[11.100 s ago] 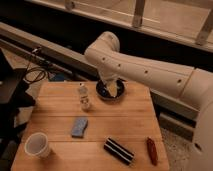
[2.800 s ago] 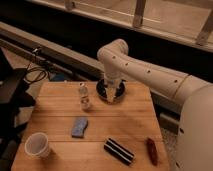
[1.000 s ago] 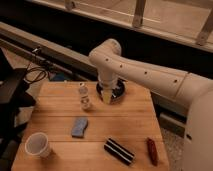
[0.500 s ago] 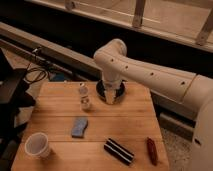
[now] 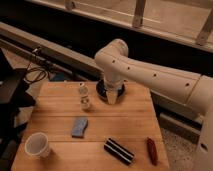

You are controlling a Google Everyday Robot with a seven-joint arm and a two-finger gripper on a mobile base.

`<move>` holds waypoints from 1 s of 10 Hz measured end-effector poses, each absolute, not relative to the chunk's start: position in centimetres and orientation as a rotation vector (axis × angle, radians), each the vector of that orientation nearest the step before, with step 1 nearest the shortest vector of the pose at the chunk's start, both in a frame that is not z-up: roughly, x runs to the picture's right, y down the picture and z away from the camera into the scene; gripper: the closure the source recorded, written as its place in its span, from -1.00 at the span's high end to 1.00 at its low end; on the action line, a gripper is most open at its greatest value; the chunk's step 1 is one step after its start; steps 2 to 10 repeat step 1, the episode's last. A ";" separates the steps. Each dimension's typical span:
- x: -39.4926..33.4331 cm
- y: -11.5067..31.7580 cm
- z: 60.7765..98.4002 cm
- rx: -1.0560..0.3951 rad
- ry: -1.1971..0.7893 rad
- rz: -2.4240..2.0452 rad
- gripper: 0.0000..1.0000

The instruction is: Move the arm in a circular motion

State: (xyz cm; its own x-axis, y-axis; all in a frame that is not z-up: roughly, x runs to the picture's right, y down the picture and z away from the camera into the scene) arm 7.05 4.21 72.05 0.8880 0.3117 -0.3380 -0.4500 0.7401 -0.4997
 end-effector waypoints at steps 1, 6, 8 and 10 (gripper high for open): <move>8.1 5.1 72.6 -0.629 0.248 0.440 0.30; 8.1 5.1 72.6 -0.629 0.248 0.440 0.30; 8.1 5.1 72.6 -0.629 0.248 0.440 0.30; 8.1 5.1 72.6 -0.629 0.248 0.440 0.30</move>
